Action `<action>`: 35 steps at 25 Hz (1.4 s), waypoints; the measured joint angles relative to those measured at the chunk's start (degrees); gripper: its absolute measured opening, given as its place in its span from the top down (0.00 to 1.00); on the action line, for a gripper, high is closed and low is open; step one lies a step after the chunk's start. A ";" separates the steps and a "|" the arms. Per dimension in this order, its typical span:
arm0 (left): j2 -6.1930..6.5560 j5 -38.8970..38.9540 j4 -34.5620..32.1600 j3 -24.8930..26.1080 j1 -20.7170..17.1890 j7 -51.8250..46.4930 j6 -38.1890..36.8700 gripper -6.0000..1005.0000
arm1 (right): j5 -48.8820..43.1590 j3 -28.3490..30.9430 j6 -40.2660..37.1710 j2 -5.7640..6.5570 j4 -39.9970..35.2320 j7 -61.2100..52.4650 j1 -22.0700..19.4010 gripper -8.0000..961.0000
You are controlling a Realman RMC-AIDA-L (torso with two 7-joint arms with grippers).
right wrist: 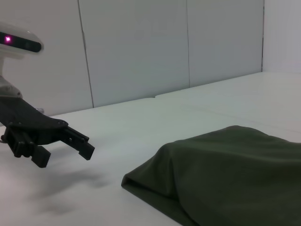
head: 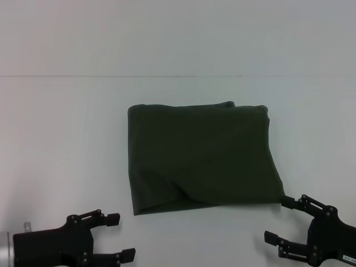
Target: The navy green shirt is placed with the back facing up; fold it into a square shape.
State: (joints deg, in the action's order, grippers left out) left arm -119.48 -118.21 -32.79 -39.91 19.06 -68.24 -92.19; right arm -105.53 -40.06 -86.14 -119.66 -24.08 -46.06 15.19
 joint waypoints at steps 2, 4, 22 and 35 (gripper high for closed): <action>-0.05 -0.17 0.03 0.00 0.08 0.31 0.09 0.08 | -0.02 -0.02 0.04 -0.01 -0.09 0.08 -0.01 0.04; -0.08 -0.20 0.07 0.03 0.19 0.70 0.10 0.08 | -0.02 -0.02 0.05 -0.05 -0.10 0.37 -0.02 0.04; -0.85 0.91 -0.06 3.14 0.43 1.25 0.01 0.08 | 0.01 -0.04 -0.45 -0.04 0.40 1.50 -0.07 0.05; -1.01 0.97 -0.16 3.70 0.27 1.35 -0.27 0.08 | 0.07 -0.01 -0.74 -0.04 0.00 1.51 -0.10 0.05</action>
State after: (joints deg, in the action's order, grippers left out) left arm -120.49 -117.24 -32.95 -36.21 19.33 -66.88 -92.46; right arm -105.46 -40.07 -86.88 -119.70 -24.08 -44.56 15.09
